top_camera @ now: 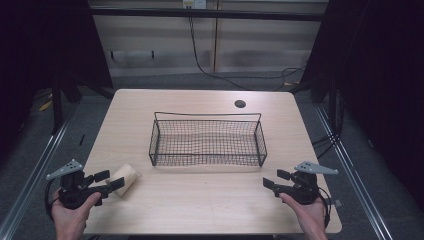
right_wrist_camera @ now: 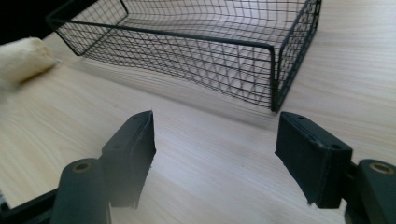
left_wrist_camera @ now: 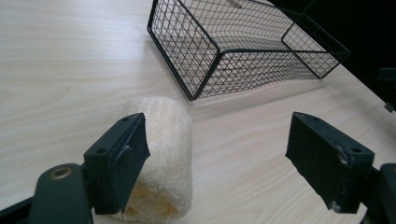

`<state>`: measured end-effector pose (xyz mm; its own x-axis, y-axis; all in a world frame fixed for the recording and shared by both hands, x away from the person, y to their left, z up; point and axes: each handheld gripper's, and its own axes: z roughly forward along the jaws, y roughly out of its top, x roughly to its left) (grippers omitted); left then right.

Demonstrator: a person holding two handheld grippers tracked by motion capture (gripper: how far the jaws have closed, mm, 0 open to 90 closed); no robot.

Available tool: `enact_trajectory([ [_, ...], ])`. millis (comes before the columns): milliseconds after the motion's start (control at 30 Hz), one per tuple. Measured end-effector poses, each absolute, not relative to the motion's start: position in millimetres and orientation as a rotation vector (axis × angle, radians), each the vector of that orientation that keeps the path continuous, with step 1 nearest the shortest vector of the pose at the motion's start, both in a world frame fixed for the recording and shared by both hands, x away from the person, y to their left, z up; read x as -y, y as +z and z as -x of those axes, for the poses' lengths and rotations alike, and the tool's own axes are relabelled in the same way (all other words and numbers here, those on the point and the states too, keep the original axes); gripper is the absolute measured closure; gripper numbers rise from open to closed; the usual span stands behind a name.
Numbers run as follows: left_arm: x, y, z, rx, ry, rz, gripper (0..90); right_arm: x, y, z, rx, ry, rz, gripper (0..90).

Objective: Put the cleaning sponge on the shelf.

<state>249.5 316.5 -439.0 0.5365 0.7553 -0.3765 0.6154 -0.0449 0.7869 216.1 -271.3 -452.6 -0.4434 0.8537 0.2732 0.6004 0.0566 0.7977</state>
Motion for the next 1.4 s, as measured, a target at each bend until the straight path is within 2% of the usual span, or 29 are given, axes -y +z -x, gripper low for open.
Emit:
enact_trajectory([
  [233,-313.0,-438.3,-248.4,-1.166,0.155,-1.737,29.3,270.7,-451.3,-214.0,-2.068,1.357,-1.492,28.1],
  [400,-310.3,-433.3,-245.7,-1.155,0.158,-1.759,32.2,267.1,-451.1,-213.1,-2.084,1.374,-1.497,27.4],
  [500,-308.1,-430.0,-245.7,-1.121,0.108,-1.780,31.0,265.1,-450.7,-212.5,-2.099,1.371,-1.490,27.5],
  [667,-306.9,-423.4,-245.7,-1.095,0.056,-1.861,36.3,262.7,-450.7,-212.8,-2.127,1.364,-1.479,27.7],
  [1033,-309.2,-413.4,-257.2,-1.126,0.007,-1.994,31.0,260.5,-450.7,-212.4,-2.138,1.352,-1.473,26.0],
  [1167,-304.5,-405.3,-265.5,-1.137,-0.007,-2.067,24.4,259.7,-451.7,-213.7,-2.153,1.343,-1.469,25.1],
  [1400,-299.6,-395.7,-275.2,-1.139,-0.030,-2.161,26.0,258.6,-452.6,-214.2,-2.175,1.331,-1.466,24.5],
])
